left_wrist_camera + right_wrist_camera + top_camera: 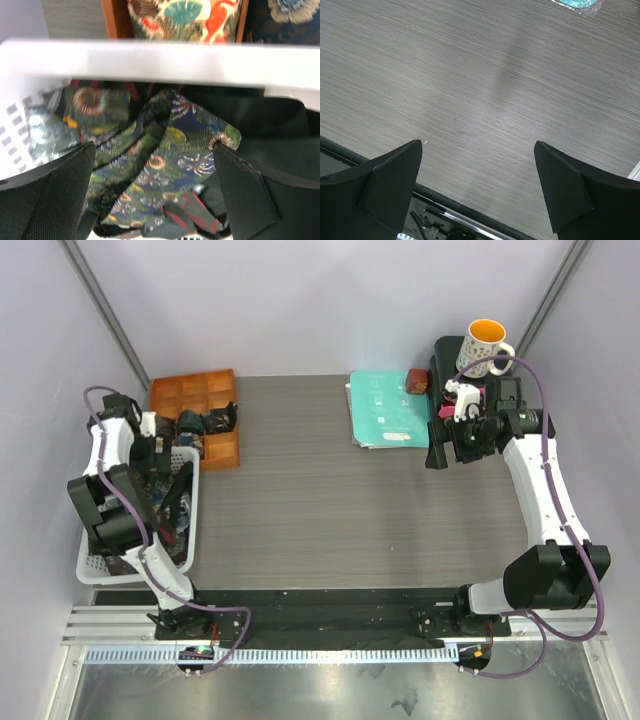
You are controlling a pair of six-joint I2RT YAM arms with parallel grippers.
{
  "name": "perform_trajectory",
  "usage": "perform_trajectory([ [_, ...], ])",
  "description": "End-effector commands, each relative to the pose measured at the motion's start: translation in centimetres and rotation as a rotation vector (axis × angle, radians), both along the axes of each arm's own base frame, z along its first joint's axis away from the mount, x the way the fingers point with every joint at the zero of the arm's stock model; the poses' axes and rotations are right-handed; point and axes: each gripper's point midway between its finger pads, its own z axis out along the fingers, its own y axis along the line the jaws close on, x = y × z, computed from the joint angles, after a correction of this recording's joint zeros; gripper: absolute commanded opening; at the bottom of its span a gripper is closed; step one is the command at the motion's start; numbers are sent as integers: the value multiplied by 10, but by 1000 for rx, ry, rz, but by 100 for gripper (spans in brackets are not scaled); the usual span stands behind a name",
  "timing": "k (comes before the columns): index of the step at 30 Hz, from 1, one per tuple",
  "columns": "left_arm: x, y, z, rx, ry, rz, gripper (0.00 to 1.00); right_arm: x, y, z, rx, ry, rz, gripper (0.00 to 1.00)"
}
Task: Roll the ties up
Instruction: Pick up the tie from the bin.
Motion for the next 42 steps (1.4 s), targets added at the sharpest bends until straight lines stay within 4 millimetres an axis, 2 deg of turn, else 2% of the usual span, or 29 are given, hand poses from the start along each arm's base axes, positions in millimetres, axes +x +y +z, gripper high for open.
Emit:
perform_trajectory([
  [1,22,19,3,48,-56,-5,100,4,2,15,7,-44,18,100],
  [10,25,28,-15,45,-19,9,97,5,2,15,9,-45,19,100],
  [11,25,26,-17,26,-18,8,92,6,2,15,7,-45,18,100],
  [12,23,25,-18,19,-11,6,79,7,2,15,7,-48,20,100],
  [14,21,23,-17,1,-14,8,68,8,2,16,7,-52,15,100],
  [15,20,23,-14,-1,-18,7,58,8,2,17,7,-53,17,100],
  [17,18,19,-9,-11,-21,1,49,9,2,18,8,-56,14,100],
  [18,16,19,-5,-11,-27,-1,39,9,2,19,9,-58,14,100],
  [21,10,13,17,-1,-72,-6,29,9,2,21,11,-64,13,100],
  [22,7,12,33,14,-108,-5,25,8,2,21,12,-64,13,100],
  [24,2,4,50,-3,-136,-14,15,8,4,21,17,-64,17,100],
  [26,-5,0,75,10,-180,-18,11,7,4,22,21,-65,18,100],
  [27,-7,-2,86,18,-200,-22,0,7,4,22,21,-67,18,100],
  [31,-15,-9,129,39,-285,-43,0,9,7,26,35,-74,20,100],
  [32,-17,-13,145,40,-318,-48,0,10,7,27,38,-79,20,100],
  [34,-21,-22,160,26,-335,-66,0,11,9,30,52,-83,22,100],
  [36,-19,-36,189,12,-412,-107,0,13,10,34,60,-94,19,100],
  [37,-20,-45,198,-10,-429,-129,0,14,12,36,70,-96,18,100],
  [38,-17,-55,219,-15,-490,-163,0,15,13,37,75,-100,16,100],
  [41,-16,-102,262,-39,-597,-299,0,16,15,41,91,-108,12,100],
  [42,-15,-134,274,-53,-634,-379,0,16,16,42,97,-109,9,100],
])
